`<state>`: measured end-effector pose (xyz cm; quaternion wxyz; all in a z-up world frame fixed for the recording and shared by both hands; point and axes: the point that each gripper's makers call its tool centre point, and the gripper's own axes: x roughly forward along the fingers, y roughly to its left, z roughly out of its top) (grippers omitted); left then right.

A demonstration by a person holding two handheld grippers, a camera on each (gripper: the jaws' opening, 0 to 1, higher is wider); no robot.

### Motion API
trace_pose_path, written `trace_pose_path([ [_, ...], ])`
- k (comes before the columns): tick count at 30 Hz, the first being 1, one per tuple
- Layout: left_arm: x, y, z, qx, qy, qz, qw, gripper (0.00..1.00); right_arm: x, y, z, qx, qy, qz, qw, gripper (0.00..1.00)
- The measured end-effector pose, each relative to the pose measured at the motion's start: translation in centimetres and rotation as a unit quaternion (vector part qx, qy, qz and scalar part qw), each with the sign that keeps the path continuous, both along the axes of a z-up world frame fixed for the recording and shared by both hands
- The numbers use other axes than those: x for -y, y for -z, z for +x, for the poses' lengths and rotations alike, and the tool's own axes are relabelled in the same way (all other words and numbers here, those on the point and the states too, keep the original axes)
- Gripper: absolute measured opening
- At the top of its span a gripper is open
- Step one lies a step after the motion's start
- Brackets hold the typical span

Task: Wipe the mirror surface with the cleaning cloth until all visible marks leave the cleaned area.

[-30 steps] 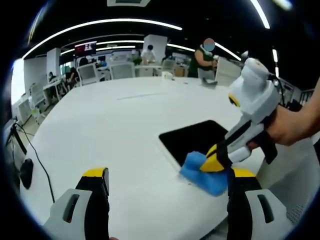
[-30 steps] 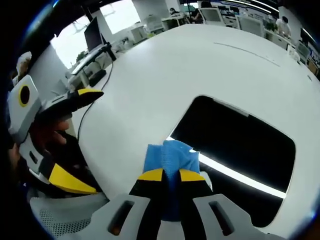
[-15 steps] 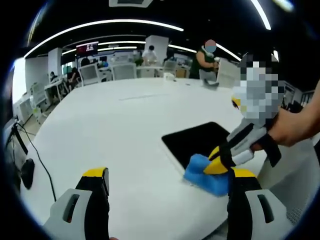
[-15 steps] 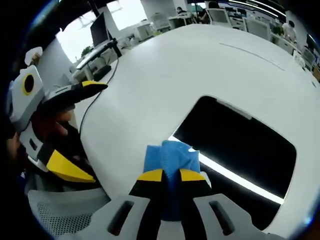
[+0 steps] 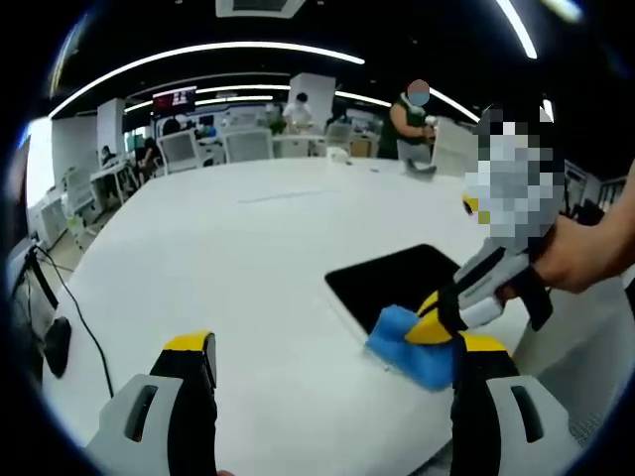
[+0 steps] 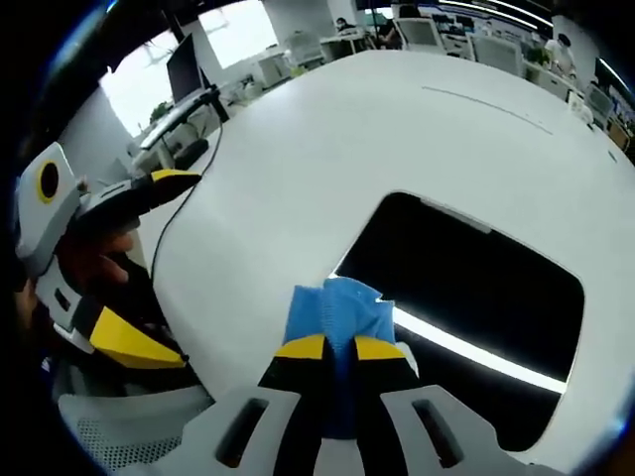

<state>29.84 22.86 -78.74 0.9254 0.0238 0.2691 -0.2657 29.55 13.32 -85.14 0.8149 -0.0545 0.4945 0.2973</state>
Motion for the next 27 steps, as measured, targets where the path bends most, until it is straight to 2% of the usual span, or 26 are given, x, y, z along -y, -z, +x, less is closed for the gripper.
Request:
trace_pose_path([
  [13, 0.3, -0.5, 0.0, 0.003, -0.002, -0.011, 0.9999, 1.0, 0.0, 0.0, 1.1, -0.005, 0.008, 0.002, 1.0, 0.03],
  [27, 0.3, -0.6, -0.4, 0.001, -0.004, -0.02, 0.9998, 1.0, -0.4, 0.0, 3.6, 0.0, 0.009, -0.001, 1.0, 0.03],
])
